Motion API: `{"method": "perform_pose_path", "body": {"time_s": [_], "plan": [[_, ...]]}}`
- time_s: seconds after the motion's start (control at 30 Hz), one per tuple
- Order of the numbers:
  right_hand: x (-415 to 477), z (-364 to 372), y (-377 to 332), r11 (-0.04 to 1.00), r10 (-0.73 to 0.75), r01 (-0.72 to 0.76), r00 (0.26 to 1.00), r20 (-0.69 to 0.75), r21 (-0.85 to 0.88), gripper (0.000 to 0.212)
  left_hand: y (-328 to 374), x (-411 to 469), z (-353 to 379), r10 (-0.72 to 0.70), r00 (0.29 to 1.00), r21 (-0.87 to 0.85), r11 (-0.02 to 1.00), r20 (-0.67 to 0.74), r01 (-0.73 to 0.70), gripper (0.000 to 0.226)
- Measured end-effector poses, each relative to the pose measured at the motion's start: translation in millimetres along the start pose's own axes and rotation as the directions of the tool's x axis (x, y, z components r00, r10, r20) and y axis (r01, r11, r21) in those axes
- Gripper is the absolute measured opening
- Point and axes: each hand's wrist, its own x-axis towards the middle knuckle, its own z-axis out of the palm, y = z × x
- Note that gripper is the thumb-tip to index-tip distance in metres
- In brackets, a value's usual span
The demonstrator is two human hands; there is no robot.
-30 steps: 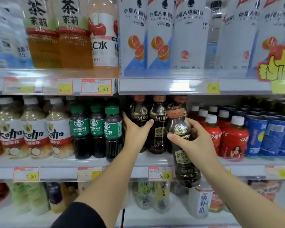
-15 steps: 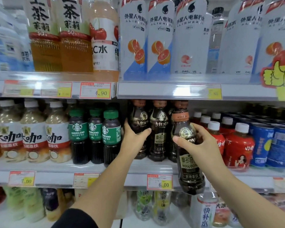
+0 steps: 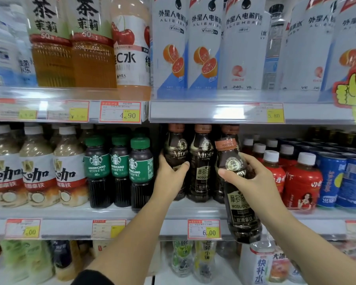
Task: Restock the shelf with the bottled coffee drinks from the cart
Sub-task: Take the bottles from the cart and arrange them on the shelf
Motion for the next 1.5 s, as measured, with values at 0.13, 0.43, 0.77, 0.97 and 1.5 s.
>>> {"method": "perform_pose_path", "body": {"time_s": [0.13, 0.43, 0.77, 0.97, 1.5], "plan": [[1.3, -0.4, 0.5, 1.0, 0.012, -0.012, 1.0, 0.007, -0.002, 0.049, -0.6, -7.5, 1.9, 0.043, 0.999, 0.077, 0.996, -0.033, -0.041, 0.086], [-3.0, -5.8, -4.9, 1.0, 0.005, -0.005, 1.0, 0.026, -0.01, 0.053, 6.1, -25.5, 1.7, 0.243, 0.963, 0.221, 0.952, -0.121, -0.212, 0.081], [-10.9, -4.2, -6.6, 1.0, -0.008, 0.008, 1.0, 0.024, -0.022, 0.051, 7.7, -30.7, -2.9, 0.245, 0.968, 0.279, 0.935, -0.053, -0.221, 0.077], [-17.1, -1.5, -20.1, 1.0, -0.027, 0.027, 0.999, 0.034, 0.003, 0.058, 20.8, -101.5, -9.7, 0.293, 0.91, -0.017, 0.953, 0.293, -0.302, 0.059], [3.1, 11.9, 25.7, 0.949, 0.02, -0.013, 1.0, 0.017, -0.314, 0.07, -8.9, -127.0, -51.0, 0.092, 0.98, -0.171, 0.983, 0.175, -0.061, 0.075]]}}
